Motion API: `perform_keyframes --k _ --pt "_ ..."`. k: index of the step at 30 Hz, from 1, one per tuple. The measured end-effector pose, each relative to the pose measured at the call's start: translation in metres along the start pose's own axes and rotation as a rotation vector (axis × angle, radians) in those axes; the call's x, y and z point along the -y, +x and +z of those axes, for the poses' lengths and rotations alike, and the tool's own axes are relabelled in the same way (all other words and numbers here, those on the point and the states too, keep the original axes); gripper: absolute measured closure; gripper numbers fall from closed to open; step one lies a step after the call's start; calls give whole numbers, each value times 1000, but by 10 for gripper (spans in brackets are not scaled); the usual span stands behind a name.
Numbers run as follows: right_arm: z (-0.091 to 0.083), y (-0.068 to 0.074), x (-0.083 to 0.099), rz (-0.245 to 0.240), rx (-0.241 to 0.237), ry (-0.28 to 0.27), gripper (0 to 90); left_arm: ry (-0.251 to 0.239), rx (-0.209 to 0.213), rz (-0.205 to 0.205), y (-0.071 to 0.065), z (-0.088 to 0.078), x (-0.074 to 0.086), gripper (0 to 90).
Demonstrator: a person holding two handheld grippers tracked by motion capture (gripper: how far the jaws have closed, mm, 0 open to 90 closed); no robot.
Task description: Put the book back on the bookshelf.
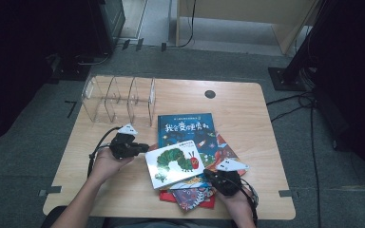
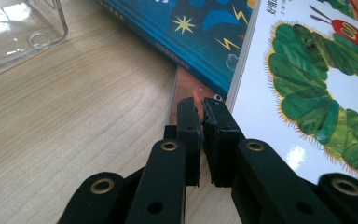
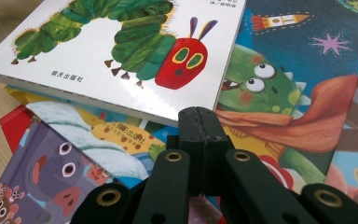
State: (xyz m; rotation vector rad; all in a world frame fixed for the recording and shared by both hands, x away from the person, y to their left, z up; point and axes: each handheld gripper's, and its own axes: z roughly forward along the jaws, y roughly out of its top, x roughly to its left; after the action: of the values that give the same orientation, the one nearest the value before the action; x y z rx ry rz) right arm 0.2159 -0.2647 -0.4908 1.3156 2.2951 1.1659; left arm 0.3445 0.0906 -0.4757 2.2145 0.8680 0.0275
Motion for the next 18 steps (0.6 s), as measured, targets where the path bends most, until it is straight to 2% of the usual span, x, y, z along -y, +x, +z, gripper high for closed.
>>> perform_keyframes --k 2,6,8,14,18 --pt "1 -2 -1 6 0 -5 900 -2 9 -15 0 -1 2 858" --pt "4 -3 -3 0 6 -10 900 11 7 -15 -3 -1 3 858" --pt "7 -6 -5 3 10 -15 900 20 24 -51 -5 -3 4 857" --pt "16 -11 -12 7 10 -18 900 23 21 -62 -10 -6 9 853" --pt "21 -14 -17 3 5 -20 900 32 19 -94 -13 -8 12 833"
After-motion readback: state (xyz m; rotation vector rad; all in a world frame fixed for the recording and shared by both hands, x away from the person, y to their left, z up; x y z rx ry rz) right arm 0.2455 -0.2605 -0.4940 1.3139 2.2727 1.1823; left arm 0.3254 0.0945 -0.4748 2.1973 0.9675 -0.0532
